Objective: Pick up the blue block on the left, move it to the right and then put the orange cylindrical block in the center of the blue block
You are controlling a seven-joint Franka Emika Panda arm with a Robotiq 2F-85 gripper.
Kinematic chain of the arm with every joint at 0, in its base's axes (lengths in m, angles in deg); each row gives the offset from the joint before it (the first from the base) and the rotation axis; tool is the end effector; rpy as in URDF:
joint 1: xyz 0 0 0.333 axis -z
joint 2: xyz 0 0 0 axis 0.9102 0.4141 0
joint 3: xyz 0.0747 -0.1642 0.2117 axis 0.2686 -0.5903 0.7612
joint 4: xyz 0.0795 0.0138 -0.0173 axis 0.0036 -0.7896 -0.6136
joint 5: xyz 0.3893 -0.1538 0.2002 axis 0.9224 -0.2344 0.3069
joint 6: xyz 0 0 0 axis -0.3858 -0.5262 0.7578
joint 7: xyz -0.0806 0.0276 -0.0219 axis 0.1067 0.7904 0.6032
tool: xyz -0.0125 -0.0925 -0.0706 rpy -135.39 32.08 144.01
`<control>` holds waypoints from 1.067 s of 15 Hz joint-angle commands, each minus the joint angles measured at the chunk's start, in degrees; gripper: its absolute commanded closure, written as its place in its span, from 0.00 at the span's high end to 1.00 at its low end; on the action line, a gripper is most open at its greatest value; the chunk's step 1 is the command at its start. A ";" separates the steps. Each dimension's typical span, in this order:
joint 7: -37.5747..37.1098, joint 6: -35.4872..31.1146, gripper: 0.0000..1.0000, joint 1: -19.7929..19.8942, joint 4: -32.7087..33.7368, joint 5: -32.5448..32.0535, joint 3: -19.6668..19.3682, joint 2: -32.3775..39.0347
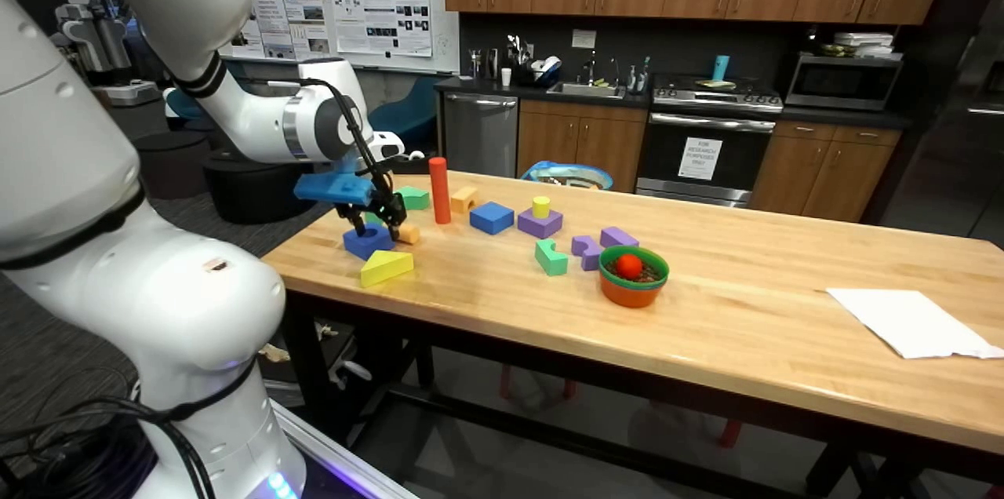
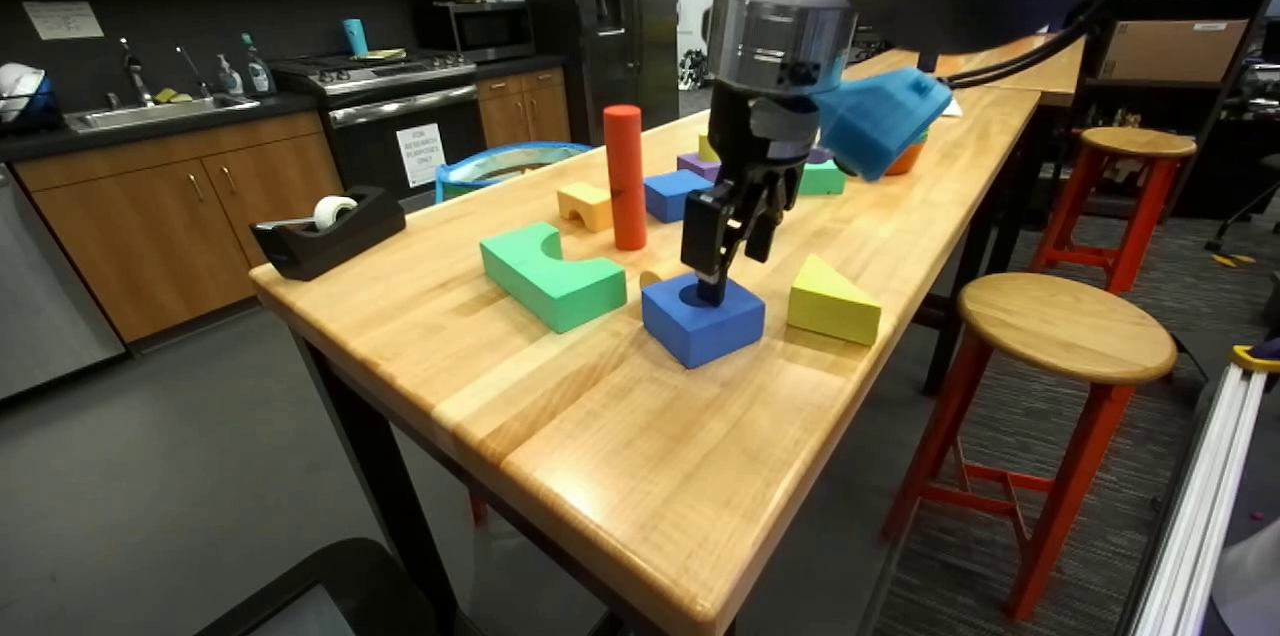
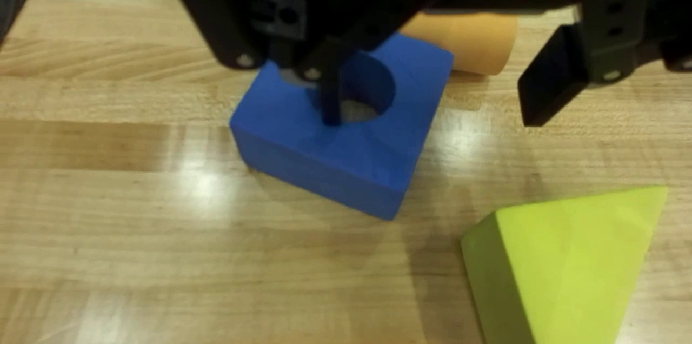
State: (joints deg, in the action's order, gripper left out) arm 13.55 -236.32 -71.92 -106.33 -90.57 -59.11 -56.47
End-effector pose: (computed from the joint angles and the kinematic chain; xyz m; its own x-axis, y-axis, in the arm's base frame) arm 0.4345 0.1346 0.2116 0.9646 0.1955 0.1770 0.1868 -0.9803 0.0648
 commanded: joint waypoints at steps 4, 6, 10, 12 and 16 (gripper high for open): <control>-2.05 0.78 0.84 0.60 1.60 -1.71 0.72 0.50; -2.10 0.80 0.83 0.75 1.89 -1.70 0.59 0.92; -2.30 0.90 0.83 1.22 2.14 -1.76 0.25 1.64; -2.33 0.96 0.82 1.65 2.44 -1.83 0.04 2.28; -2.42 1.08 0.79 2.20 2.93 -1.85 -0.16 3.33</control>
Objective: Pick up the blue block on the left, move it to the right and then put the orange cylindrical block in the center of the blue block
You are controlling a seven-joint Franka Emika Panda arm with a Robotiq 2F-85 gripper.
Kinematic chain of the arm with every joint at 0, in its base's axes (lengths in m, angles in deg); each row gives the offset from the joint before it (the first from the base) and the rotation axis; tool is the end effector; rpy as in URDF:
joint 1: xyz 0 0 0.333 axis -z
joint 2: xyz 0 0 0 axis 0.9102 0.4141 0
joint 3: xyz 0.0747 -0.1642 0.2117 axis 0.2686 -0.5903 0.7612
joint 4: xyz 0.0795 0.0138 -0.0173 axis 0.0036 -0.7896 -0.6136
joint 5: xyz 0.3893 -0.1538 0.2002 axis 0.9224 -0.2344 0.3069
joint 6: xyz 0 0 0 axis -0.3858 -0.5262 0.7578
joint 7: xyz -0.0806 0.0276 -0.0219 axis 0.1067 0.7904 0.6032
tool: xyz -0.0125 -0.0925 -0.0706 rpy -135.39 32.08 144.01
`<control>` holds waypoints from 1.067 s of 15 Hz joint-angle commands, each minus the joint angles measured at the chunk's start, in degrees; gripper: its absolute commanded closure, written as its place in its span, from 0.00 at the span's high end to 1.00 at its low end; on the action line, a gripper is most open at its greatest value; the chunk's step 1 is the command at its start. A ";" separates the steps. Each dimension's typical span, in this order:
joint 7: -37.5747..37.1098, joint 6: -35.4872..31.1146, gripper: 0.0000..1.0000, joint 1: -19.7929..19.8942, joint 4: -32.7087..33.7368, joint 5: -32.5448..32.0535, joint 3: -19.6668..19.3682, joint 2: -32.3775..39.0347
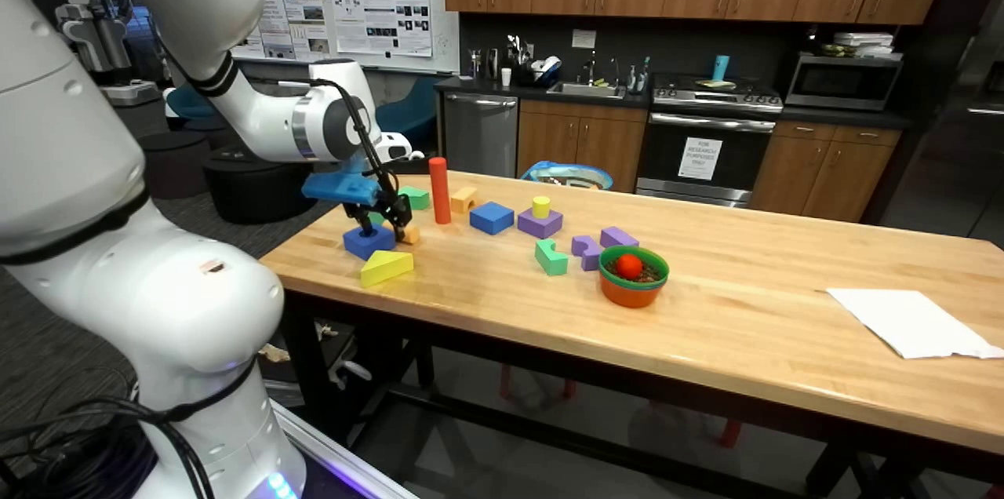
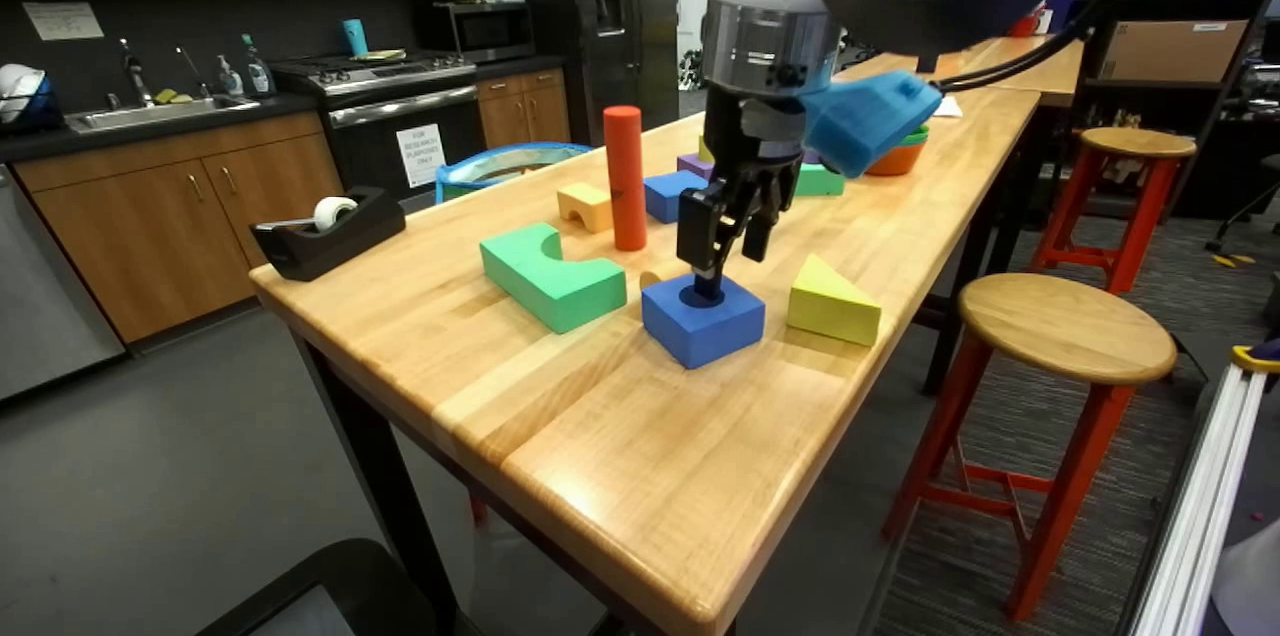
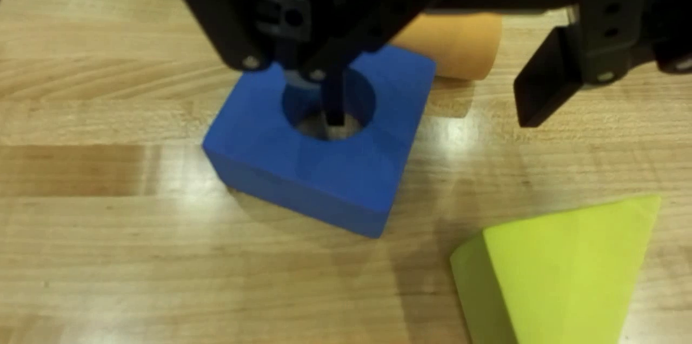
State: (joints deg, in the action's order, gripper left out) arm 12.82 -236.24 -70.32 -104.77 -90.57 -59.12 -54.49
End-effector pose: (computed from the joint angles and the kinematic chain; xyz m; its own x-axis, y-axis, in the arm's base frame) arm 0.4443 0.1258 0.2081 0.9731 0.1563 0.1691 0.1487 -0.9873 0.0568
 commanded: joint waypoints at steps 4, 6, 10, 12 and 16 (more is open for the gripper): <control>-1.86 1.75 0.53 0.41 1.86 -2.36 0.09 2.10; -1.53 2.08 0.39 0.08 2.07 -2.24 -0.03 2.24; -0.93 2.92 0.08 -0.31 2.50 -1.58 -0.39 2.60; -0.94 3.13 0.06 -0.29 2.51 -1.36 -0.52 2.53; -0.13 3.40 0.06 0.45 3.09 -0.53 -2.07 1.90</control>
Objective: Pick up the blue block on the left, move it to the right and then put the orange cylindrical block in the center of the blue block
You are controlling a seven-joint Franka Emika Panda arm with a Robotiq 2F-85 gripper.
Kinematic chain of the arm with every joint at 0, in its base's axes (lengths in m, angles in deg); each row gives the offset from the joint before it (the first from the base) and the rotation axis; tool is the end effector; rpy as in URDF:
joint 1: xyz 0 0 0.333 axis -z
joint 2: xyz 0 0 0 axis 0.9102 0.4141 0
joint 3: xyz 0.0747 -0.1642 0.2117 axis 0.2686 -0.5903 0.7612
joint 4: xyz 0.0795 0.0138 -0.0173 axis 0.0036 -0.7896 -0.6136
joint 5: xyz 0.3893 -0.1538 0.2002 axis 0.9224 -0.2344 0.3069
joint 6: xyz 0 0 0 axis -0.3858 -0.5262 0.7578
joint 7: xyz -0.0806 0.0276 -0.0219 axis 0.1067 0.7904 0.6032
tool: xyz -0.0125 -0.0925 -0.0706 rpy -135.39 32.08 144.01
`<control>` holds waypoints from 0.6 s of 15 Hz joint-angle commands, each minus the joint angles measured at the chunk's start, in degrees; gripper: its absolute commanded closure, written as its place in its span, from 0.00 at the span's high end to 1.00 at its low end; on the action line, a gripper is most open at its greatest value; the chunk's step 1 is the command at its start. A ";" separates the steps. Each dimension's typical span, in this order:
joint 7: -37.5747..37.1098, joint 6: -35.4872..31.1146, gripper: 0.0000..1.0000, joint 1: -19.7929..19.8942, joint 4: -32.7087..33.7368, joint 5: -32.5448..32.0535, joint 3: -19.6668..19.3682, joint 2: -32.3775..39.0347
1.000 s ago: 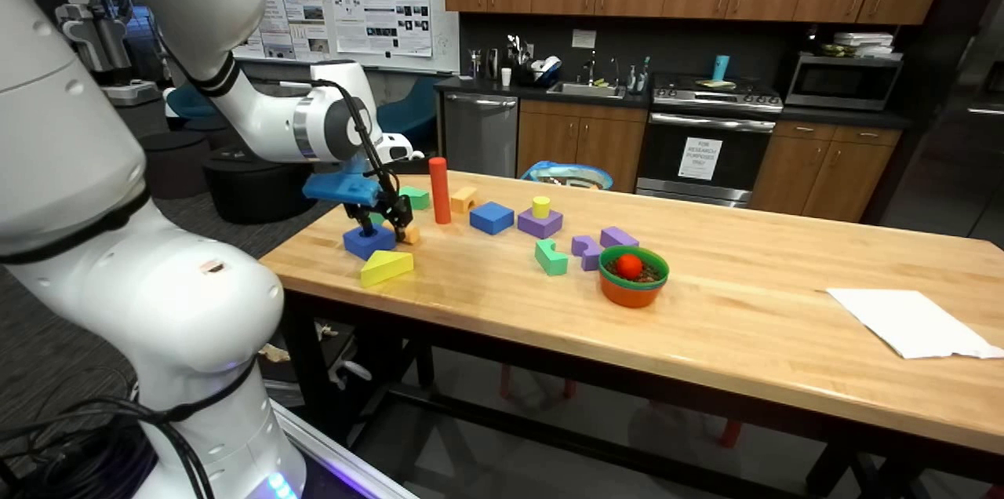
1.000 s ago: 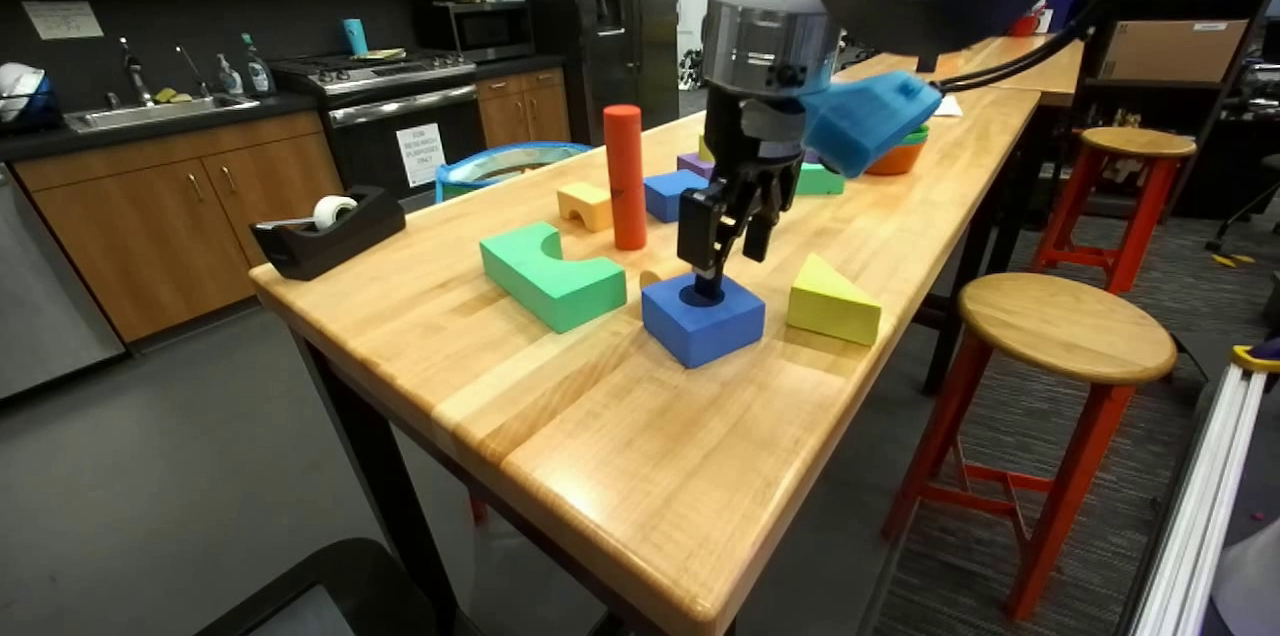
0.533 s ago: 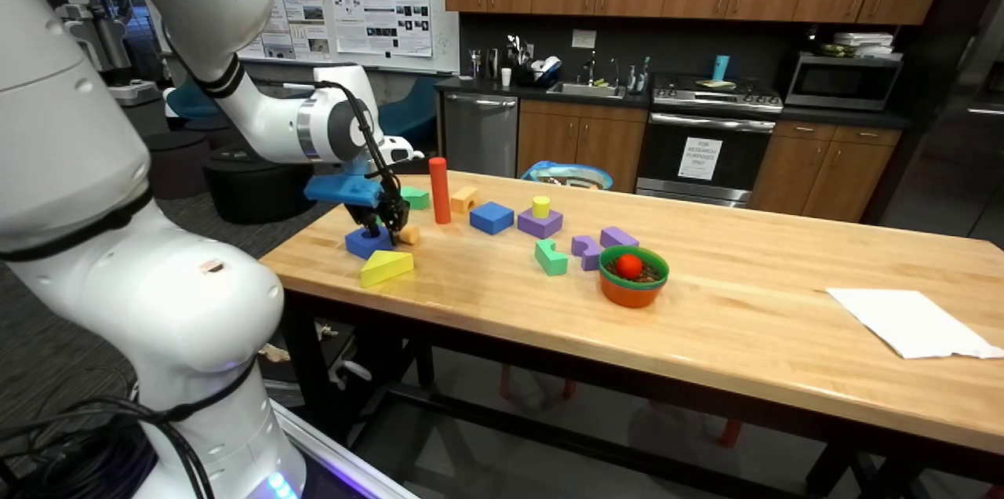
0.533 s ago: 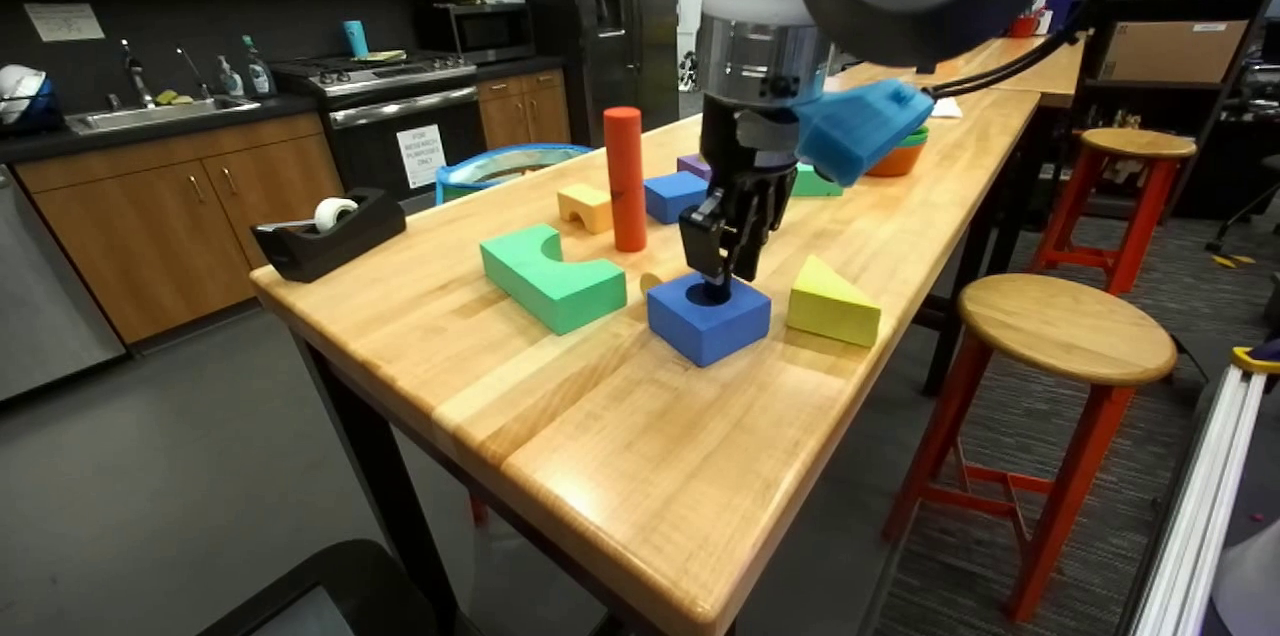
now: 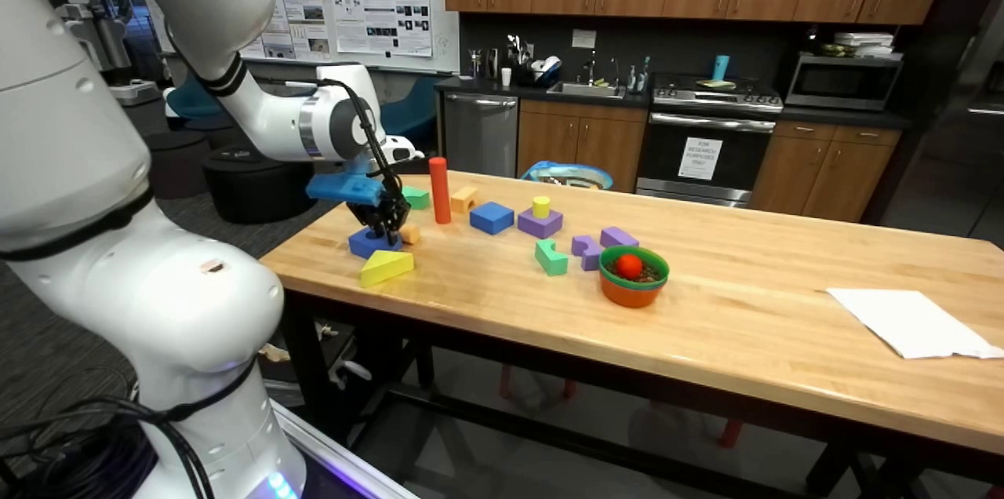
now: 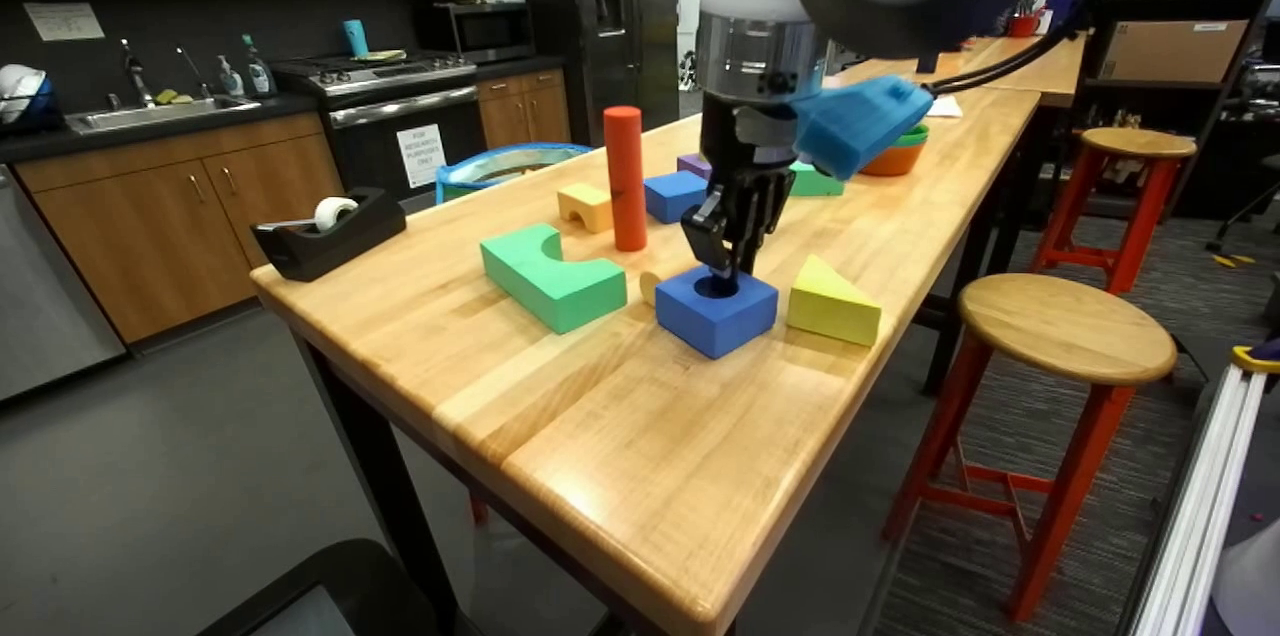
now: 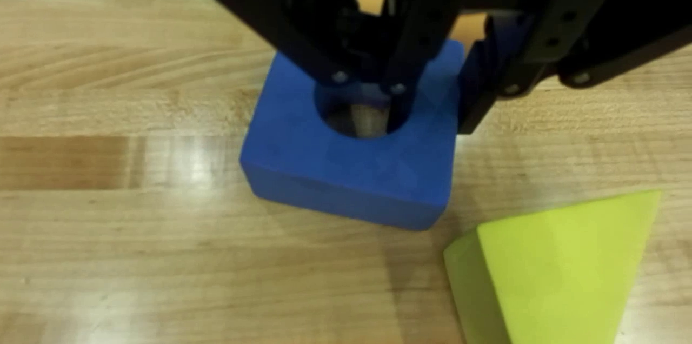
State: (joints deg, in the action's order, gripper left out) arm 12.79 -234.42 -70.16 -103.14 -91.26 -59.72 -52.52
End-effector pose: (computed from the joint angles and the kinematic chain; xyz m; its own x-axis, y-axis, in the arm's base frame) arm 0.4497 0.1226 0.2020 0.9793 0.1526 0.1329 0.1455 -0.9875 0.0614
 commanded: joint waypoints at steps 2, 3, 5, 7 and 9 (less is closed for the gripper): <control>0.62 1.86 0.06 0.73 1.99 0.87 -3.07 -0.88; 1.16 2.00 0.06 0.97 2.27 1.50 -4.06 -1.46; 1.66 2.19 0.06 1.61 2.91 2.16 -5.73 -2.26; 2.21 2.67 0.06 2.47 3.59 2.61 -7.34 -2.92; 3.15 3.16 0.06 3.54 4.13 3.07 -9.14 -3.55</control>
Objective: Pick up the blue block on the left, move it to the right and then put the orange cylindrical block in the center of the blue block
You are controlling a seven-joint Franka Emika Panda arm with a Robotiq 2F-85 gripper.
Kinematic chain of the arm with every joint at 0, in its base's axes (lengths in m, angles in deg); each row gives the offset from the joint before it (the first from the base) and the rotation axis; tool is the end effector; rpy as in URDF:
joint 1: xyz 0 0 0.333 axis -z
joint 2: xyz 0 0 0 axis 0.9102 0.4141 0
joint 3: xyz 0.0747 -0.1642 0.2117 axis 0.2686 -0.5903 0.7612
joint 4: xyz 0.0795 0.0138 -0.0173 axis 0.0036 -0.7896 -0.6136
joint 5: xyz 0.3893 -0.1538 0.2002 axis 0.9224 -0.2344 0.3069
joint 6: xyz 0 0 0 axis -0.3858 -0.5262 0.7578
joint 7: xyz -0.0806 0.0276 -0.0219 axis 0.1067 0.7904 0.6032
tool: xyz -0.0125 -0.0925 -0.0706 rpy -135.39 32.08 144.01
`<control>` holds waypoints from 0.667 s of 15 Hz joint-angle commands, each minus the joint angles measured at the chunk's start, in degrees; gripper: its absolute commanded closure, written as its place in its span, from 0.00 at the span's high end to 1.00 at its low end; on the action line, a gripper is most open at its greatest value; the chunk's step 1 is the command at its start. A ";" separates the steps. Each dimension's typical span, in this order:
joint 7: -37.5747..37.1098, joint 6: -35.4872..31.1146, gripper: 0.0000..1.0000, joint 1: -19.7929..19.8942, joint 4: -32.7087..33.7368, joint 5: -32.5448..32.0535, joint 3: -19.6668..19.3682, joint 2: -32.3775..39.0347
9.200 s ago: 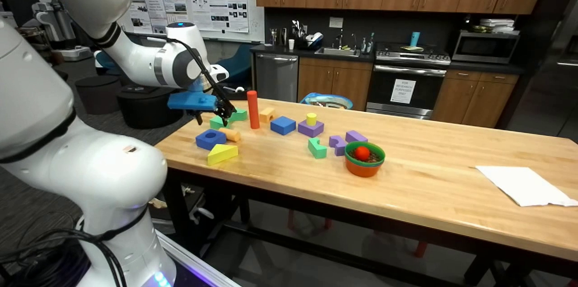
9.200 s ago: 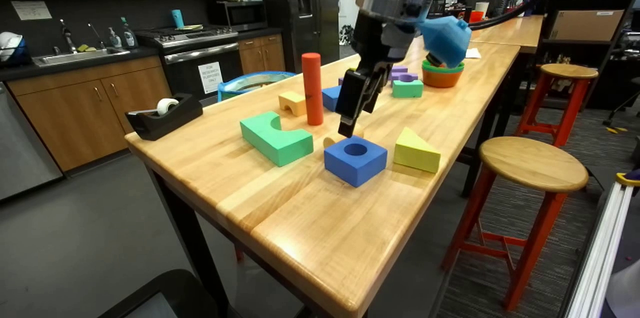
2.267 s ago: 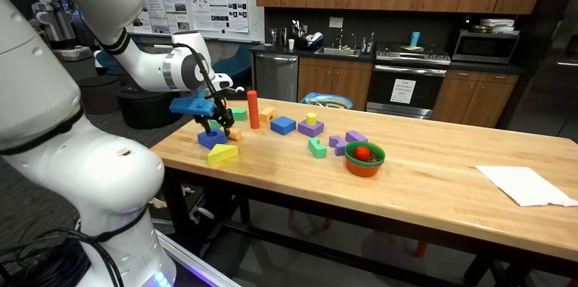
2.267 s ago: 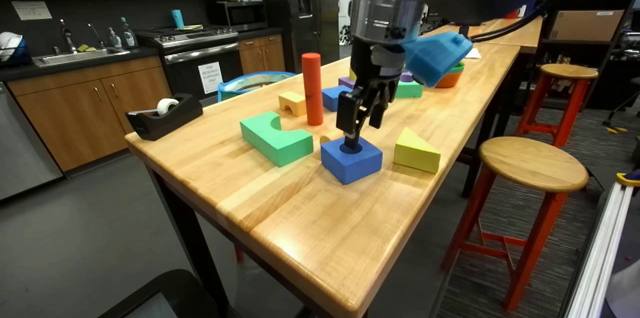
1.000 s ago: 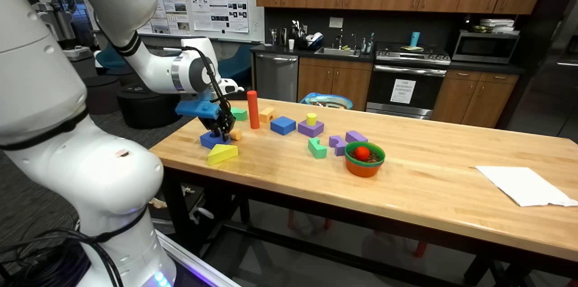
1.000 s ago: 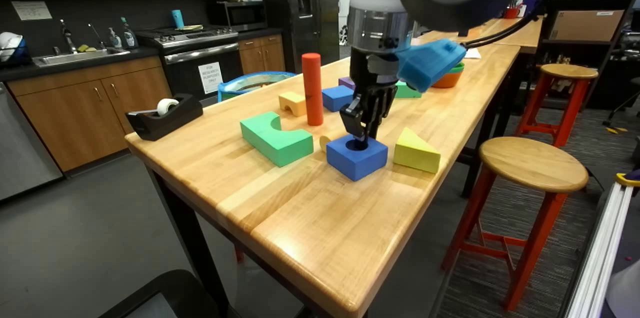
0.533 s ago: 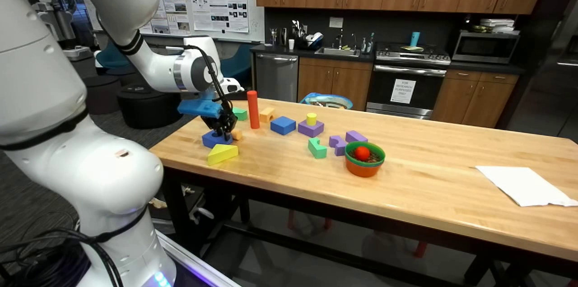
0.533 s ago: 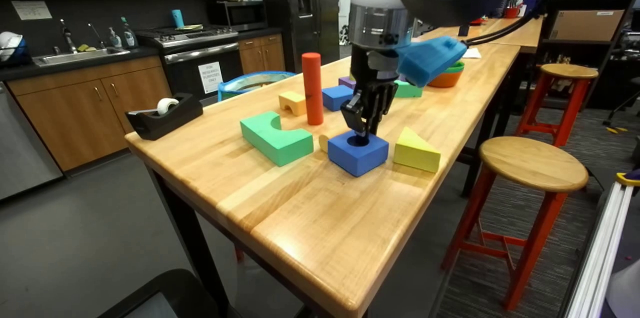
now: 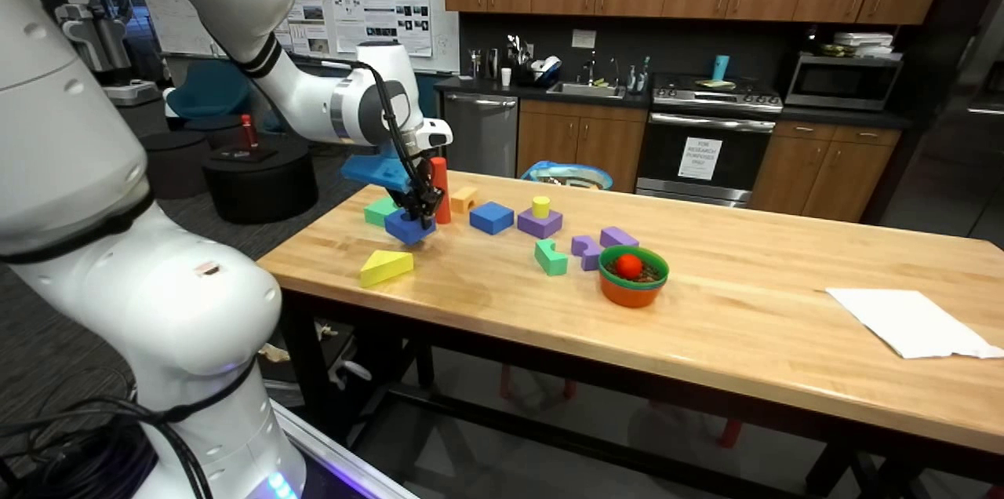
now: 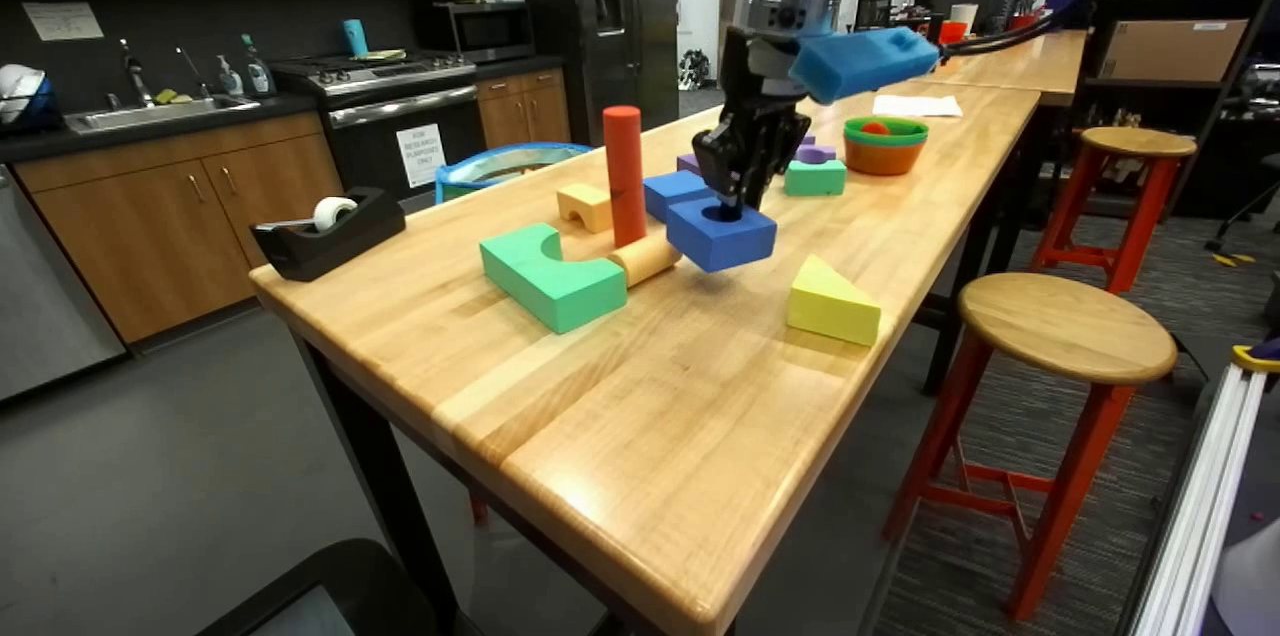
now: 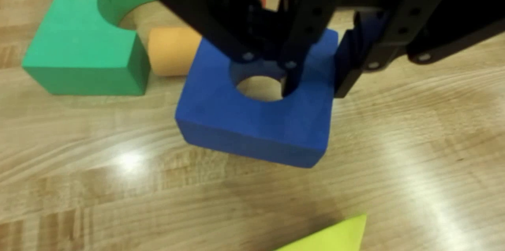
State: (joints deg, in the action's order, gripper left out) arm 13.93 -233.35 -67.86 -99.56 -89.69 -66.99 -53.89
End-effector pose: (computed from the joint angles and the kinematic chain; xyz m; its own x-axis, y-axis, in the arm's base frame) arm 0.4894 0.0534 0.2419 0.9802 -0.0177 0.1974 -0.0210 -0.9997 0.0145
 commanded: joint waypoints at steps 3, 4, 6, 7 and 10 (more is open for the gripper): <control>3.50 2.95 0.06 2.95 1.09 2.51 -4.55 -3.18; 4.01 3.04 0.06 3.50 1.11 2.92 -5.45 -3.57; 5.31 3.25 0.06 4.71 1.05 3.75 -7.24 -4.40; 5.70 3.17 0.06 5.35 1.08 3.89 -7.95 -4.63; 7.38 3.44 0.06 6.88 1.27 4.76 -10.26 -4.94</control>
State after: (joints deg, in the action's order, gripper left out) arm 19.07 -231.51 -62.29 -98.37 -86.29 -75.67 -57.31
